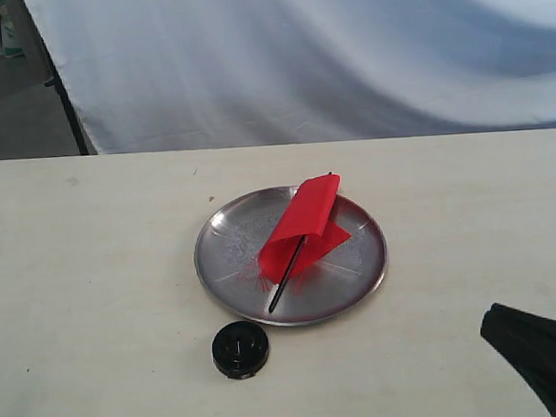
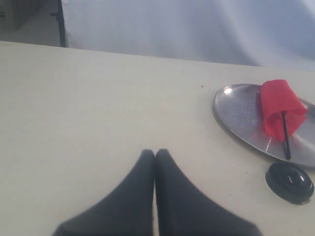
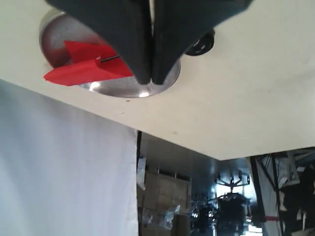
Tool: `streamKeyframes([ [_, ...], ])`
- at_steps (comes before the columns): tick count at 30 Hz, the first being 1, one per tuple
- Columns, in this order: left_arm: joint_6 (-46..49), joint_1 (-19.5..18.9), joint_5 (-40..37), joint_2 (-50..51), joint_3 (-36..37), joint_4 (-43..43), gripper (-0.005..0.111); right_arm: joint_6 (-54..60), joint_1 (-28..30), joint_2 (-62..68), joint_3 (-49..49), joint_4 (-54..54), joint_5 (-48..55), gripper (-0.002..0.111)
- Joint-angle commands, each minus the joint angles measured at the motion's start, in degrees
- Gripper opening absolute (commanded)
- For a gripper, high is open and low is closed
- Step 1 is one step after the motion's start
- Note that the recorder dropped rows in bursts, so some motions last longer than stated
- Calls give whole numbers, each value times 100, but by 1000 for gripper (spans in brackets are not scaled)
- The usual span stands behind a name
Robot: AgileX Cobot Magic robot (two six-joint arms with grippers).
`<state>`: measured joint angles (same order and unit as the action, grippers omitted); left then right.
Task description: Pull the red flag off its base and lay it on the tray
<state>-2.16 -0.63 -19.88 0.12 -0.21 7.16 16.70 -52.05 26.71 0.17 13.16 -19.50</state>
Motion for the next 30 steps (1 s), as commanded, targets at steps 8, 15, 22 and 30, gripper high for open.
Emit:
streamKeyframes([
  [8,-23,-13,16,-12,21,45,0,-434,-22,-42,-17,-175,663,0],
  [15,-23,-13,16,-12,21,45,0,-984,-22,-42,-17,-165,697,0],
  [22,-23,-13,16,-12,21,45,0,-984,-22,-42,-17,-165,697,0],
  [30,-23,-13,16,-12,21,45,0,-986,20,-183,-17,-165,697,0],
])
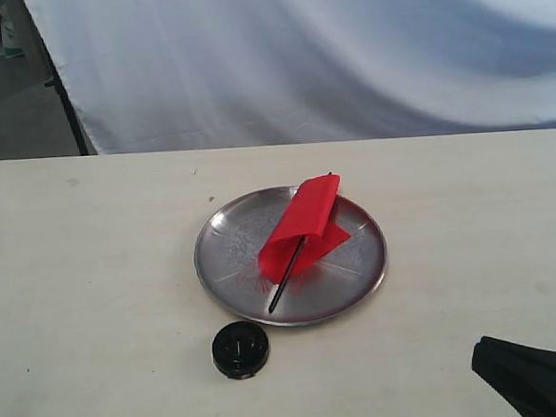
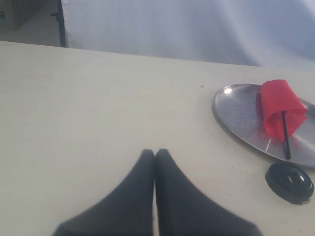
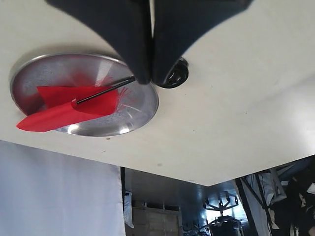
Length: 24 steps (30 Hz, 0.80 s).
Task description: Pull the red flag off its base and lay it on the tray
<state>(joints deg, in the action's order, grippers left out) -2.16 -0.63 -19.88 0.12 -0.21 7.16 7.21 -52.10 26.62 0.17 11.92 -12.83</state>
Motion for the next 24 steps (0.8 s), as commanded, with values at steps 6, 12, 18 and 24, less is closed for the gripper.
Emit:
streamKeyframes([
  [6,-23,-13,16,-12,21,45,0,-37,435,-878,-17,-41,31,0],
  [12,-23,-13,16,-12,21,45,0,-37,733,-1643,-17,-41,11,0],
  [18,-23,-13,16,-12,21,45,0,-37,977,-2343,-17,-41,11,0],
  [24,-23,-13,16,-12,21,45,0,-37,1068,-2662,-17,-41,-13,0],
])
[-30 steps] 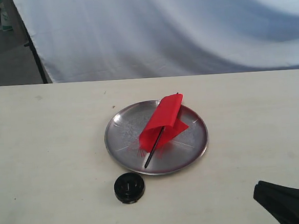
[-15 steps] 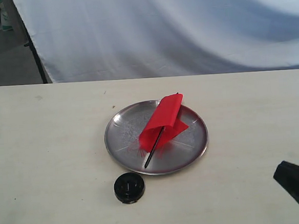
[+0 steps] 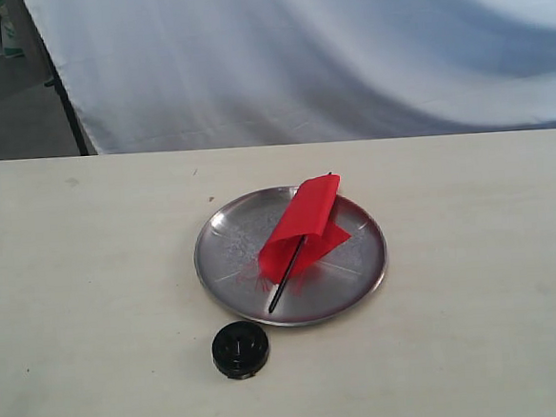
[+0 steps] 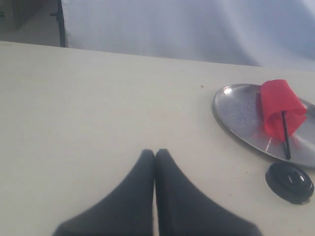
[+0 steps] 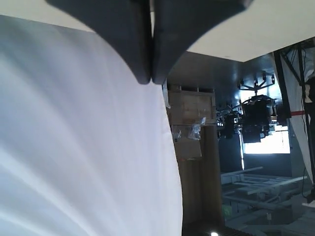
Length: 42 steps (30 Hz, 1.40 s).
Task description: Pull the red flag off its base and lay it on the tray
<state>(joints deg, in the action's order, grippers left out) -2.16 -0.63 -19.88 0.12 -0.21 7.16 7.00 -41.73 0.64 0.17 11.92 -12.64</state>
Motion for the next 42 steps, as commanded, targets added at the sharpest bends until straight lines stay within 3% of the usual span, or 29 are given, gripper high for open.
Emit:
streamKeyframes([
  [1,-23,-13,16,-12,21,45,0,-16,31,-64,-17,-41,-50,0],
  [7,-23,-13,16,-12,21,45,0,33,31,-64,-17,-53,110,0],
  [12,-23,-13,16,-12,21,45,0,600,31,-64,-17,-224,2660,0],
  [14,-23,-13,16,-12,21,45,0,742,31,-64,-17,-352,2985,0],
  [24,-23,-13,16,-12,21,45,0,604,642,-64,-17,-309,3141,0],
  [36,-23,-13,16,-12,21,45,0,187,2593,-64,-17,-309,3268,0],
  [42,-23,-13,16,-12,21,45,0,106,2895,-64,-17,-309,3268,0],
])
